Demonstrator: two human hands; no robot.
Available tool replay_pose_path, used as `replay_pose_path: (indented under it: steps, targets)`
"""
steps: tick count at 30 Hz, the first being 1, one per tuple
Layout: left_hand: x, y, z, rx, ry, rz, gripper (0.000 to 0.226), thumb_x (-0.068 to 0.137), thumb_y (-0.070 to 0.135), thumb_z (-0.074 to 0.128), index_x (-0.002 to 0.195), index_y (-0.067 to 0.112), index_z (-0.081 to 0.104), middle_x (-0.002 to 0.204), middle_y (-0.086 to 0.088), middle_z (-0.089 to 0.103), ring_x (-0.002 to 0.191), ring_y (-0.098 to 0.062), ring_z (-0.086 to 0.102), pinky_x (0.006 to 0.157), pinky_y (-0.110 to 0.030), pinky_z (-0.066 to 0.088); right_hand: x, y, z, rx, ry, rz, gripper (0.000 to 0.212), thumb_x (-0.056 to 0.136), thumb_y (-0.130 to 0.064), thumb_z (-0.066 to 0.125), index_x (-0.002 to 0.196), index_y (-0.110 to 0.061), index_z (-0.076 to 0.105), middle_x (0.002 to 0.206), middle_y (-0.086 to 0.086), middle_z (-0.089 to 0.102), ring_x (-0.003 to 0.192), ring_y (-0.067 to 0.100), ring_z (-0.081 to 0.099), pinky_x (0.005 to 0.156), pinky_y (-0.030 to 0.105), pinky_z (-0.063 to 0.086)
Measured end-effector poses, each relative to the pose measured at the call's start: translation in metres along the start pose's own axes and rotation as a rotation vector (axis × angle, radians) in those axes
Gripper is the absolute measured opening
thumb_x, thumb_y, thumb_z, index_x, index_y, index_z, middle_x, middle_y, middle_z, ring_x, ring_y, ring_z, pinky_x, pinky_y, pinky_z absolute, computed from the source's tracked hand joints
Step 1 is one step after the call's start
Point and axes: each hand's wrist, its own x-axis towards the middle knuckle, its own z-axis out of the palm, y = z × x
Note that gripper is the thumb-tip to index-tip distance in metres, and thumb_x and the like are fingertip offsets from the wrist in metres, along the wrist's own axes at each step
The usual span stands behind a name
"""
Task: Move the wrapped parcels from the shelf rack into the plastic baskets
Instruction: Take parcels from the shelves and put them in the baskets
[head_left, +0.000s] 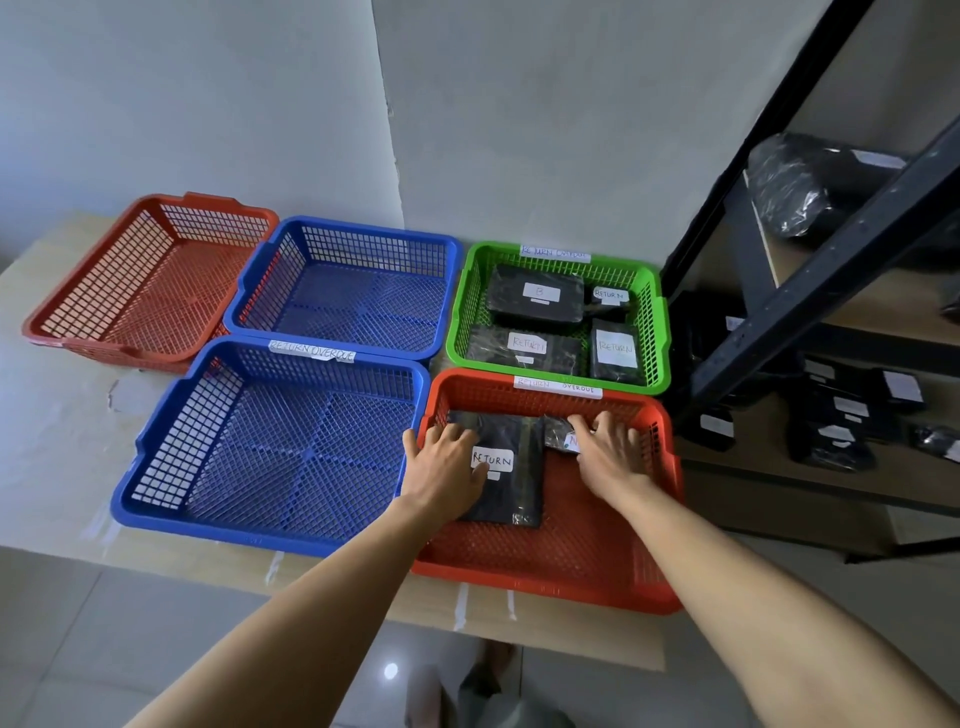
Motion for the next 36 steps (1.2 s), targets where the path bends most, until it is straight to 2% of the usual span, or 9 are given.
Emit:
replay_pose_path:
  steps: [4, 11, 16, 18, 20, 23, 26, 31, 36]
  targets:
    - [0.005, 0.003, 0.000, -0.011, 0.005, -0.013, 0.042, 0.092, 0.043, 0.048, 0.129, 0.024, 0.048, 0.130, 0.003, 0.051, 0.124, -0.022, 0.041, 0.108, -0.050, 0.011, 0.003, -0.002, -0.009, -0.015, -0.094, 0.027, 0.062, 0.089, -0.011, 0.050, 0.145, -0.024, 0.025, 0.134, 0.016, 0.034, 0.121, 0.037, 0.041, 0.103, 0.046, 0.030]
    - [0.011, 0.005, -0.001, 0.004, -0.021, -0.026, 0.043, 0.093, 0.045, 0.048, 0.132, 0.026, 0.047, 0.131, 0.004, 0.051, 0.124, -0.023, 0.042, 0.110, -0.054, 0.010, 0.006, 0.000, -0.006, 0.044, -0.085, -0.092, 0.086, 0.081, 0.018, 0.046, 0.153, -0.019, 0.019, 0.148, 0.011, 0.026, 0.132, 0.034, 0.031, 0.110, 0.049, 0.029]
    - [0.009, 0.005, 0.001, 0.007, -0.050, -0.032, 0.044, 0.093, 0.045, 0.047, 0.132, 0.025, 0.047, 0.130, 0.003, 0.052, 0.123, -0.023, 0.043, 0.109, -0.052, 0.011, 0.001, 0.006, 0.012, 0.434, -0.059, -0.038, 0.044, 0.103, -0.027, 0.037, 0.147, -0.029, 0.031, 0.146, 0.006, 0.026, 0.134, 0.028, 0.028, 0.109, 0.051, 0.028]
    - [0.006, 0.005, 0.000, 0.009, -0.052, -0.034, 0.043, 0.093, 0.044, 0.047, 0.130, 0.024, 0.048, 0.129, 0.003, 0.052, 0.122, -0.023, 0.044, 0.109, -0.053, 0.011, 0.000, 0.003, 0.017, 0.440, 0.009, 0.017, 0.054, 0.099, -0.017, 0.050, 0.148, -0.026, 0.030, 0.147, 0.006, 0.019, 0.134, 0.030, 0.026, 0.111, 0.050, 0.028]
    - [0.005, 0.004, -0.001, 0.014, -0.049, -0.032, 0.042, 0.092, 0.045, 0.048, 0.129, 0.024, 0.048, 0.128, 0.003, 0.053, 0.121, -0.023, 0.045, 0.109, -0.052, 0.012, -0.004, -0.002, 0.018, 0.219, 0.062, -0.003, 0.078, 0.087, 0.005, 0.054, 0.153, -0.022, 0.023, 0.147, 0.009, 0.012, 0.131, 0.033, 0.023, 0.112, 0.050, 0.026]
    - [0.002, 0.004, 0.000, -0.003, -0.045, -0.031, 0.041, 0.092, 0.044, 0.048, 0.127, 0.024, 0.049, 0.126, 0.004, 0.054, 0.121, -0.023, 0.046, 0.109, -0.052, 0.013, -0.014, -0.014, 0.014, 0.168, 0.240, -0.033, 0.054, 0.090, -0.009, 0.054, 0.142, -0.019, 0.043, 0.133, 0.010, 0.043, 0.117, 0.030, 0.043, 0.098, 0.045, 0.032]
    - [-0.001, 0.005, 0.002, -0.001, -0.055, -0.030, 0.038, 0.092, 0.044, 0.048, 0.123, 0.023, 0.051, 0.125, 0.004, 0.056, 0.120, -0.024, 0.046, 0.108, -0.053, 0.014, -0.020, -0.034, 0.016, 0.381, 0.091, -0.025, 0.033, 0.097, -0.038, 0.047, 0.124, -0.020, 0.052, 0.115, 0.001, 0.064, 0.110, 0.025, 0.057, 0.094, 0.039, 0.035]
    - [-0.006, 0.009, 0.004, -0.009, -0.048, -0.030, 0.040, 0.092, 0.044, 0.049, 0.125, 0.023, 0.052, 0.126, 0.004, 0.056, 0.122, -0.022, 0.045, 0.110, -0.055, 0.014, -0.028, -0.050, 0.025, 0.974, -0.008, 0.129, 0.049, 0.092, -0.024, 0.063, 0.136, -0.010, 0.045, 0.114, 0.009, 0.062, 0.107, 0.027, 0.059, 0.090, 0.035, 0.046]
    - [-0.009, 0.008, 0.003, -0.022, -0.052, -0.027, 0.038, 0.092, 0.044, 0.050, 0.124, 0.023, 0.052, 0.124, 0.004, 0.057, 0.121, -0.023, 0.046, 0.110, -0.056, 0.014, -0.025, -0.047, 0.026, 0.963, -0.053, 0.088, 0.046, 0.097, -0.019, 0.052, 0.141, -0.008, 0.043, 0.132, 0.013, 0.057, 0.118, 0.026, 0.054, 0.098, 0.033, 0.041]
